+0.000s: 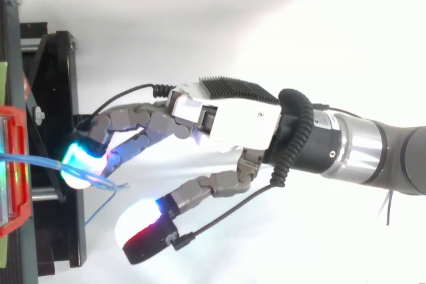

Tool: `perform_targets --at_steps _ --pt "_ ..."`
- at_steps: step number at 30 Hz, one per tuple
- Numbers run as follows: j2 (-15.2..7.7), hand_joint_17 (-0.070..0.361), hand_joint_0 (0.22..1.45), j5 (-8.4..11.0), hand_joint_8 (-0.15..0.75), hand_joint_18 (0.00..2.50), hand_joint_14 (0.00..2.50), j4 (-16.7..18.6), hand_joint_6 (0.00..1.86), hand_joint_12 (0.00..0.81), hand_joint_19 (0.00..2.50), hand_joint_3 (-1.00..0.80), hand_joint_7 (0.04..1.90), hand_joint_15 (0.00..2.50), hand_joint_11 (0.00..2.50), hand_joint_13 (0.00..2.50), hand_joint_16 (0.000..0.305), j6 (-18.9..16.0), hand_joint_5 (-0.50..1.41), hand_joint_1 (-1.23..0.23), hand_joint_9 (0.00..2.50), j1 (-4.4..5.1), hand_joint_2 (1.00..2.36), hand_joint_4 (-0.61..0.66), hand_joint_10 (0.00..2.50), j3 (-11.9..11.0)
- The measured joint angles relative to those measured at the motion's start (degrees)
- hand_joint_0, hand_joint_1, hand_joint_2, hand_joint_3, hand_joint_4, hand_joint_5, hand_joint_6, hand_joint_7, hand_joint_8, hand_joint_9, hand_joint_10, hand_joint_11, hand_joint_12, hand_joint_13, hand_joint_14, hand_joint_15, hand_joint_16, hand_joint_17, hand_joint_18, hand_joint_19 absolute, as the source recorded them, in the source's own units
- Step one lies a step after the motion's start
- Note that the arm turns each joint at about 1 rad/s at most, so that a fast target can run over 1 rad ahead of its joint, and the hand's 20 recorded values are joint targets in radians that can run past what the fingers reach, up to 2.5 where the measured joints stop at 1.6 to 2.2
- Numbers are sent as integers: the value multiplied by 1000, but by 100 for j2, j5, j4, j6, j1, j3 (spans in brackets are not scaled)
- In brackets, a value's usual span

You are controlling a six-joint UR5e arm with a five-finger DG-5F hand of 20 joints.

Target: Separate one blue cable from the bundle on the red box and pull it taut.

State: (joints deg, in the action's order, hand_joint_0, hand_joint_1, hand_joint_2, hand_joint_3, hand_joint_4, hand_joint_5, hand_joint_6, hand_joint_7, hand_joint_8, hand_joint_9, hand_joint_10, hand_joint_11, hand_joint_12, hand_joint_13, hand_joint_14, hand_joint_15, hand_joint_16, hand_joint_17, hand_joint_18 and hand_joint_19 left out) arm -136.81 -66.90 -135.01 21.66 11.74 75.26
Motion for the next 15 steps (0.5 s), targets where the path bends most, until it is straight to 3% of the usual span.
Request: perform_targets --at_steps 7,15 --pt "3 113 530 1 338 427 2 -180 503 379 121 -495 1088 73 253 452 50 -349 -82 -693 778 15 1000 323 7 -142" --pt "5 112 534 2 337 432 0 -759 503 379 127 -491 1203 79 261 455 50 -757 -73 -694 779 3 1001 283 7 -451"
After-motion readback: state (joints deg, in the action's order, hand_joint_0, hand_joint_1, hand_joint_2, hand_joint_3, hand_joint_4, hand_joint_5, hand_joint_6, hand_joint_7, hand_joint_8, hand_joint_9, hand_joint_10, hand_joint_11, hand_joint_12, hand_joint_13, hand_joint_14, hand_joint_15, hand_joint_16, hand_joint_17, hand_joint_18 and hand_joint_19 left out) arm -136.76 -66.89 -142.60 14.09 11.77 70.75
